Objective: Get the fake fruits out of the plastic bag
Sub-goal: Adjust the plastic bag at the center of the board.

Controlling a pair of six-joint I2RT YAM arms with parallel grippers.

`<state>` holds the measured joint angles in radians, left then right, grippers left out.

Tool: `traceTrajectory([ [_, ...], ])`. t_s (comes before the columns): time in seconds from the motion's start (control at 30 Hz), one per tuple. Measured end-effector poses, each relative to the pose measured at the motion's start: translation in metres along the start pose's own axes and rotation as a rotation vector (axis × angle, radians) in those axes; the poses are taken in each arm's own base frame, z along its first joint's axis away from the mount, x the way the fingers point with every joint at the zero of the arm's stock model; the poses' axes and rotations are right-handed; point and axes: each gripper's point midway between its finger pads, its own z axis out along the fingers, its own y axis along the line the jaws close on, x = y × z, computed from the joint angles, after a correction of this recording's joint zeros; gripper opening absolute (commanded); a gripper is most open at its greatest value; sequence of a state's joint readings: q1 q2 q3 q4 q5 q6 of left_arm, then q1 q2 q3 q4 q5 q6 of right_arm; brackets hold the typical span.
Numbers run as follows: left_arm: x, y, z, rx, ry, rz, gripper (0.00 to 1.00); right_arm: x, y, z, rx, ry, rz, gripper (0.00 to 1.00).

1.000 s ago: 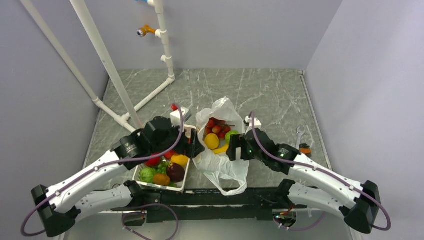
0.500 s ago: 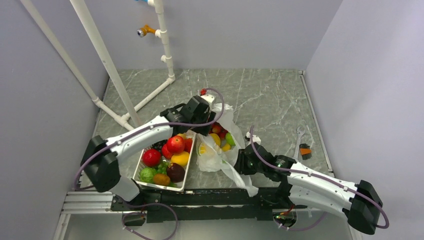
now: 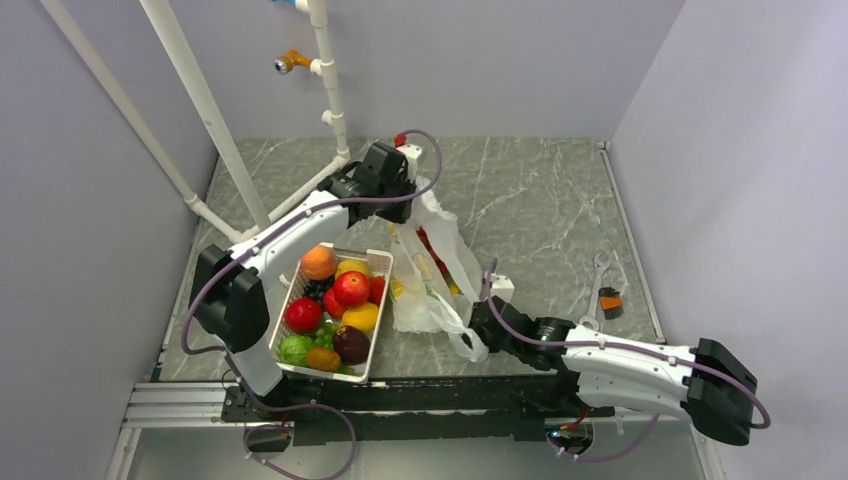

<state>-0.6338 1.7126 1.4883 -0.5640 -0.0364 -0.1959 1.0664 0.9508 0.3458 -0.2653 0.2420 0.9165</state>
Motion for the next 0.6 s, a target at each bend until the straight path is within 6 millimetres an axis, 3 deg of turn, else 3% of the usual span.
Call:
traceTrajectory([
  [0.03, -0.007, -0.004, -0.003, 0.022, -0.016, 0.005, 0.61, -0.007, 0.0, -0.002, 0.001, -0.021, 0.007, 0.27],
  [0.1, -0.017, -0.01, -0.011, 0.057, -0.04, 0.019, 0.76, -0.022, -0.001, -0.007, 0.005, -0.066, 0.023, 0.48],
  [0.13, -0.02, -0.013, -0.017, 0.069, -0.05, 0.015, 0.79, -0.031, -0.001, -0.009, 0.003, -0.088, 0.025, 0.6],
  [0.23, -0.018, -0.016, -0.041, 0.095, -0.055, 0.003, 0.84, -0.05, 0.006, -0.017, -0.009, -0.134, 0.002, 0.82],
  [0.3, -0.005, -0.017, -0.062, 0.112, -0.048, -0.01, 0.9, -0.062, 0.015, -0.024, -0.027, -0.153, -0.037, 0.93],
  [0.47, 0.023, -0.029, -0.146, 0.234, -0.137, -0.041, 0.92, -0.084, 0.027, -0.037, -0.042, -0.191, -0.115, 0.98],
  [0.6, 0.054, -0.054, -0.192, 0.381, -0.187, -0.055, 0.92, -0.1, 0.025, -0.042, -0.011, -0.218, -0.15, 0.98],
])
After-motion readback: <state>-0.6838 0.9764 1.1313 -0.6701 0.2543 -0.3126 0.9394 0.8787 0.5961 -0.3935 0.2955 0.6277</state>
